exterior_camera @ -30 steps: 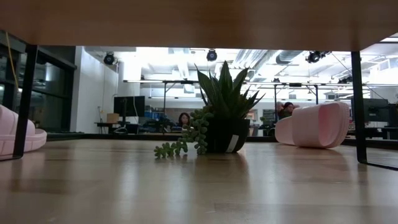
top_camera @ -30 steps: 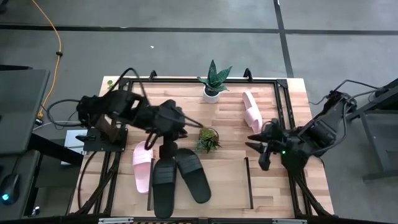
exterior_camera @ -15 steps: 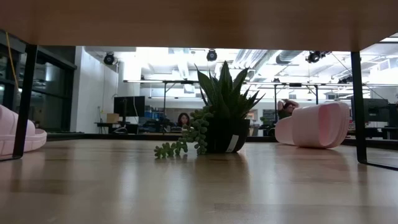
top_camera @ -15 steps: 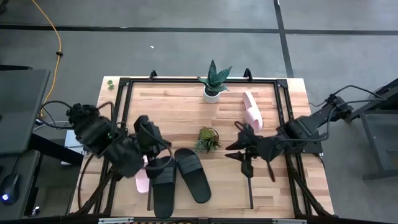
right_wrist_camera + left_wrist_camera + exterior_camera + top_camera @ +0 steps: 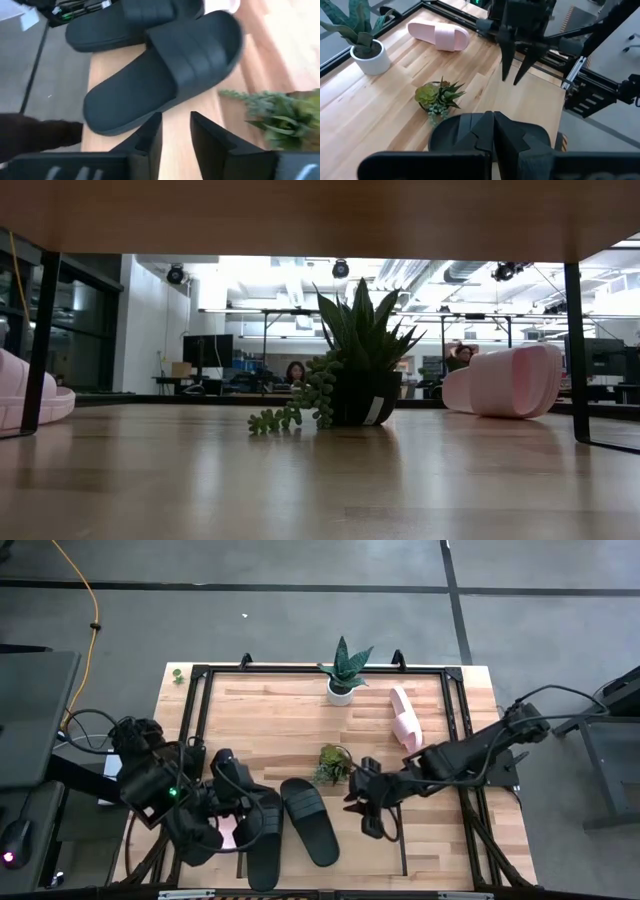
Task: Pick and place slides into the shelf
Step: Put the black slide on the shelf
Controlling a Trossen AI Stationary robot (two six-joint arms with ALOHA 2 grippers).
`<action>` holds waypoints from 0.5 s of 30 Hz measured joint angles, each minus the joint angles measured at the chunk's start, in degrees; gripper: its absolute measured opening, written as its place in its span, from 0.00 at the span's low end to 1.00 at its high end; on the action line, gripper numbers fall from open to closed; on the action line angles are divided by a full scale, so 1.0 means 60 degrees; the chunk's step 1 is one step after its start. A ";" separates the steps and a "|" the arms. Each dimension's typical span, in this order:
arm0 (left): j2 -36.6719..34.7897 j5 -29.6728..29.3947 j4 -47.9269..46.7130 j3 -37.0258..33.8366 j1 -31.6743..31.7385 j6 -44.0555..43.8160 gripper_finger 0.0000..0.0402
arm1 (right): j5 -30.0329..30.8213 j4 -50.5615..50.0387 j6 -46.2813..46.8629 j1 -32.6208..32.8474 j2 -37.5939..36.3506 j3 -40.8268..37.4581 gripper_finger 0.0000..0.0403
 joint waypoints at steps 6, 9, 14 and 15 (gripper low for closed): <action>0.0008 -0.0061 0.0000 0.0000 -0.0291 -0.0056 0.00 | -0.0483 0.0528 0.0115 0.0004 0.0331 0.0000 0.03; 0.0008 -0.0073 0.0000 0.0000 -0.0483 0.0075 0.01 | -0.0251 0.0788 0.0339 0.0004 0.0415 0.0000 0.01; -0.0137 -0.0097 0.0004 0.0000 -0.0813 0.0295 0.00 | 0.0268 0.0859 0.0997 0.0004 0.0686 0.0000 0.01; -0.0210 -0.0099 0.0004 0.0000 -0.0892 0.0295 0.00 | 0.0282 0.0859 0.1172 0.0001 0.0738 0.0000 0.01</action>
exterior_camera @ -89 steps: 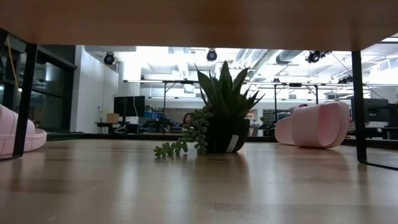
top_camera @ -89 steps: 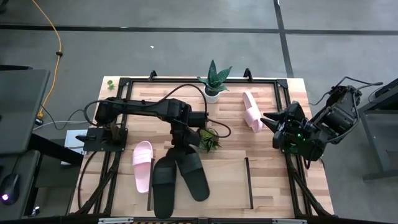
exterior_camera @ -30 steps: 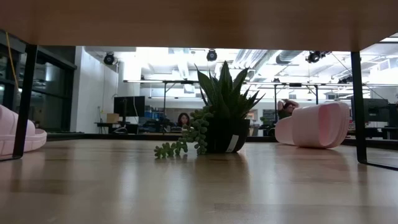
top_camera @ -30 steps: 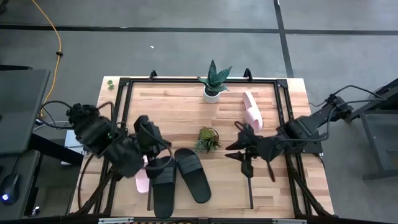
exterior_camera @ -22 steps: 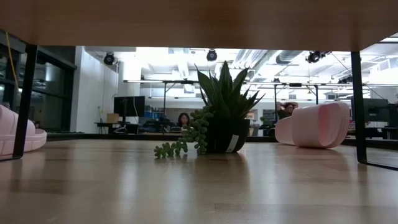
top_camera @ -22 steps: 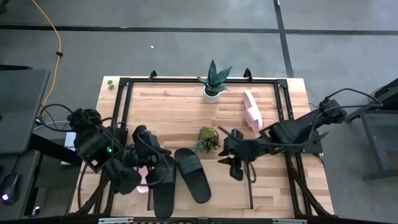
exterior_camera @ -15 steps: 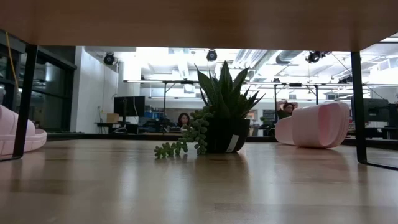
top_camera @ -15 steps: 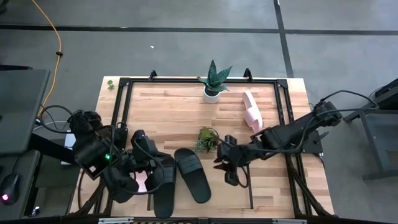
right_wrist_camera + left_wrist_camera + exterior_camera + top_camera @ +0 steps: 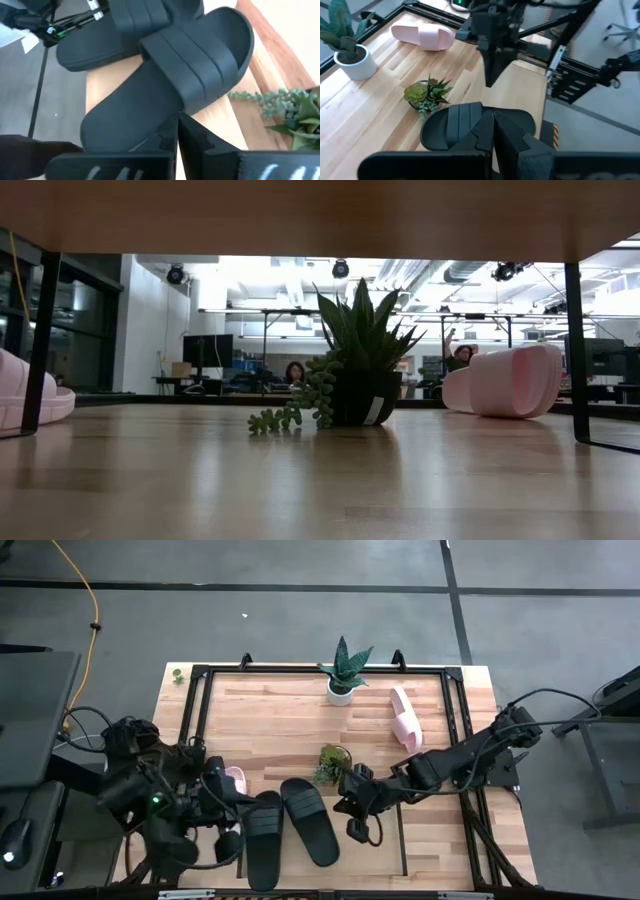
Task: Pick and place slides into the shelf
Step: Put the black slide on the shelf
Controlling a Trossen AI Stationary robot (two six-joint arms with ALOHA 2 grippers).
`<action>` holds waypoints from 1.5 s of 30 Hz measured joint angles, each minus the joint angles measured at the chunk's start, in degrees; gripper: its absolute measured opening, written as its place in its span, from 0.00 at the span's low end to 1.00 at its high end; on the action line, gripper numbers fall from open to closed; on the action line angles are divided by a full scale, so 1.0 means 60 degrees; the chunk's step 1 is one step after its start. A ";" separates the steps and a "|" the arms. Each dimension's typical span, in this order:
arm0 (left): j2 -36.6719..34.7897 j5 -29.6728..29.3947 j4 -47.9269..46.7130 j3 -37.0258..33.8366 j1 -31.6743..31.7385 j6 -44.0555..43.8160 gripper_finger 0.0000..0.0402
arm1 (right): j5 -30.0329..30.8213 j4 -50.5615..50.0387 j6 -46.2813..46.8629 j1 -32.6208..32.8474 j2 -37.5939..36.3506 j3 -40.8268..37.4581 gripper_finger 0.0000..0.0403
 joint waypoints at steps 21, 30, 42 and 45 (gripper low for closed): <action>-0.0719 -0.0507 0.0003 0.0007 -0.0662 0.1178 0.00 | 0.0007 0.0269 0.1788 0.0036 0.1172 0.0000 0.00; -0.0777 -0.0337 0.0004 0.0007 -0.0662 0.1362 0.00 | 0.0410 0.0081 0.1975 0.0143 0.1172 0.0000 0.00; -0.0775 -0.0315 0.0000 0.0007 -0.0662 0.1501 0.00 | 0.0344 -0.0382 0.2328 0.0211 0.1143 0.0000 0.00; -0.0774 -0.0315 0.0002 0.0007 -0.0662 0.1501 0.01 | 0.0277 -0.0378 0.2327 0.0225 0.1140 0.0000 0.00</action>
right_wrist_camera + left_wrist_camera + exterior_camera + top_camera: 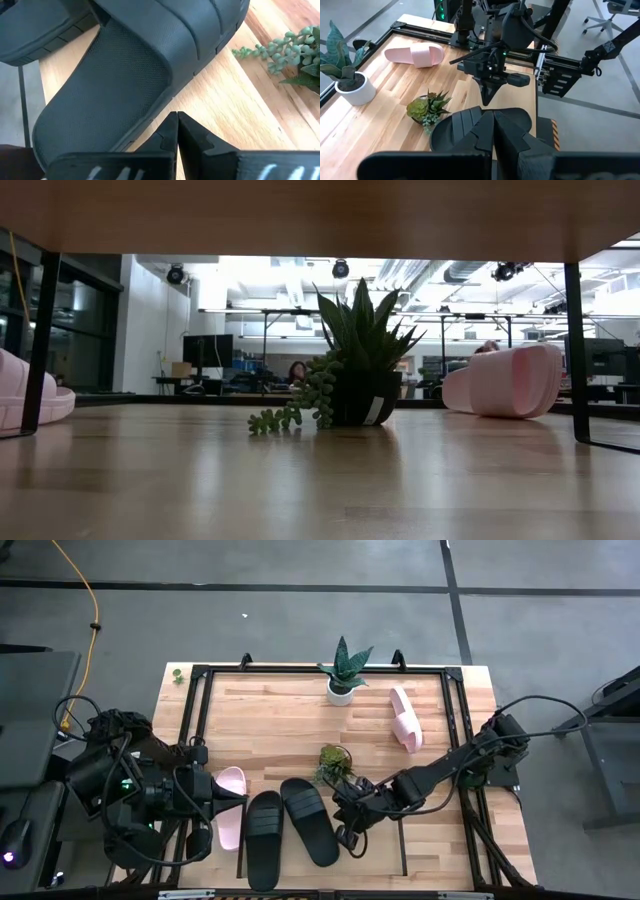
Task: Pick and place slides into the shelf
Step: Put the black slide on the shelf
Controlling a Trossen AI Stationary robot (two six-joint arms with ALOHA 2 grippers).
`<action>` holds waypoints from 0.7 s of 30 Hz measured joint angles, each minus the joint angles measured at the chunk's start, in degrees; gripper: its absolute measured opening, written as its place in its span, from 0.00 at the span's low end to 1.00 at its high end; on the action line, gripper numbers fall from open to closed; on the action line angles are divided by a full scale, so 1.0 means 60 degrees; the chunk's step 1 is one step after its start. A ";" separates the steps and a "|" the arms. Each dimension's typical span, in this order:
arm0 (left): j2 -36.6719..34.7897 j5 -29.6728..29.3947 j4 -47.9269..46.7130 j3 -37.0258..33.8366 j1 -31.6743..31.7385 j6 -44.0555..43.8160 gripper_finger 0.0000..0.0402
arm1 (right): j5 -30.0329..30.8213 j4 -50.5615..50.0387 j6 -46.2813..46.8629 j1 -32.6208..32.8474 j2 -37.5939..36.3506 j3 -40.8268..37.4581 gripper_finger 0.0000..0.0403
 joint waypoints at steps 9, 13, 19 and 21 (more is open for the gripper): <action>0.0000 -0.0002 -0.0002 0.0000 0.0000 0.0000 0.01 | -0.0365 0.0364 -0.0007 0.0042 0.0119 0.0000 0.00; 0.0007 0.0000 0.0001 0.0000 0.0000 0.0000 0.01 | -0.0704 0.0784 -0.0082 0.0120 0.0213 0.0000 0.00; 0.0007 0.0005 -0.0002 0.0000 0.0001 0.0000 0.01 | -0.1053 0.1111 -0.0106 0.0232 0.0258 0.0000 0.00; 0.0007 0.0008 0.0000 0.0000 0.0000 0.0000 0.01 | -0.1119 0.1240 -0.0134 0.0243 0.0258 0.0000 0.00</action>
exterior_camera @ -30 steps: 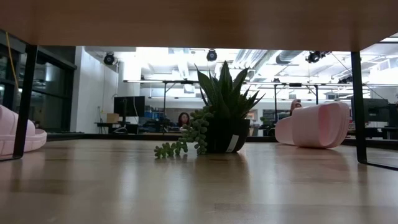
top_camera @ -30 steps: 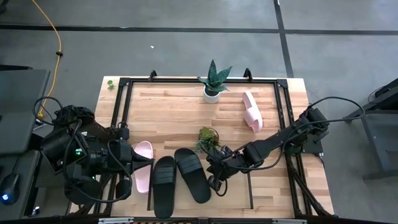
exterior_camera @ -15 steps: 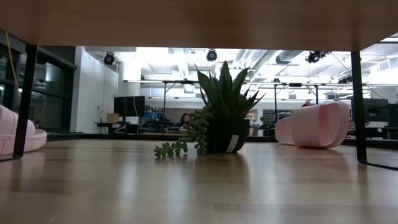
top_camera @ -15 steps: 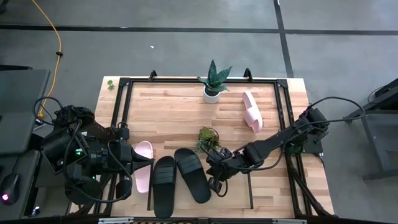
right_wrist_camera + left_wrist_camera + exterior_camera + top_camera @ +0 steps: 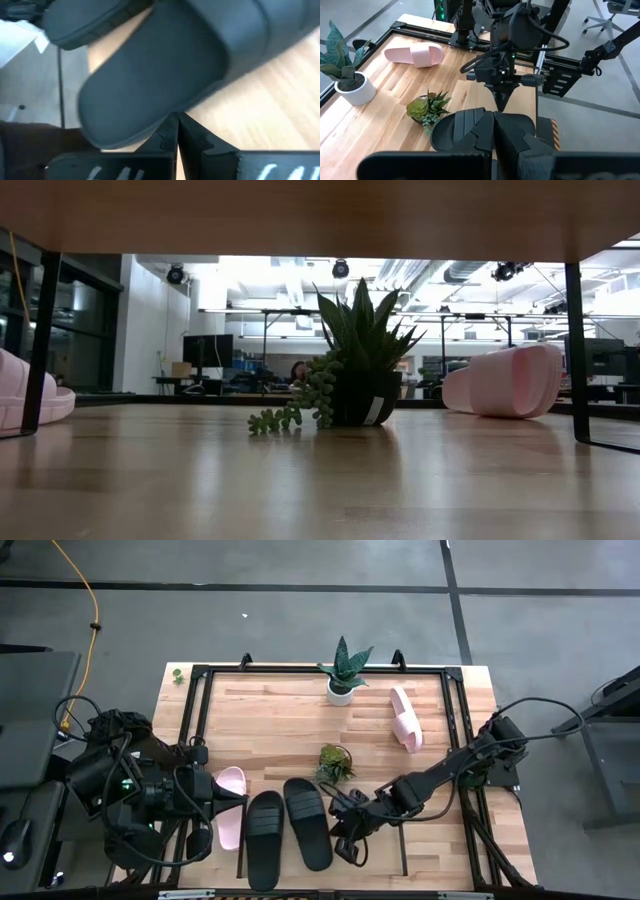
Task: Pick and place slides into the shelf
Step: Put the black slide on the shelf
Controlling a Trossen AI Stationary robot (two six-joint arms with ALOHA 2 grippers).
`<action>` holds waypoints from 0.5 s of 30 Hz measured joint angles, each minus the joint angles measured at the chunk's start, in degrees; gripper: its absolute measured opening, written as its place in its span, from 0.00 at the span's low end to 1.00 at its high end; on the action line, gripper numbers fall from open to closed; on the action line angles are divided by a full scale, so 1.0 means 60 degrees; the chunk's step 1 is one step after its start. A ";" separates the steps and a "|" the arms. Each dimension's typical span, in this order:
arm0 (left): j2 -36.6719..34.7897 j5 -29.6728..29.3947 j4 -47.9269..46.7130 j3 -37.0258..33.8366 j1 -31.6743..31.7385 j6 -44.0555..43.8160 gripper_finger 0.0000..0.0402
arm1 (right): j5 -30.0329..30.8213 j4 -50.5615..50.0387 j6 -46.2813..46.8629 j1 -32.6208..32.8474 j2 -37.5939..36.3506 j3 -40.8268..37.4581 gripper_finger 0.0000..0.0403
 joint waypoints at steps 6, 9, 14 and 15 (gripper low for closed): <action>0.0000 0.0055 -0.0002 0.0000 0.0000 0.0000 0.01 | 0.0097 0.0365 -0.0033 0.0070 0.0000 0.0000 0.00; 0.0000 0.0064 -0.0002 0.0000 0.0000 0.0000 0.01 | 0.0606 0.0284 0.0126 0.0113 0.0000 0.0000 0.00; 0.0000 0.0074 -0.0002 0.0000 0.0000 0.0000 0.01 | 0.0818 0.0186 0.0306 0.0114 0.0000 0.0000 0.00; 0.0000 0.0075 -0.0002 0.0000 0.0000 0.0000 0.01 | 0.0821 0.0170 0.0309 0.0114 0.0000 0.0000 0.00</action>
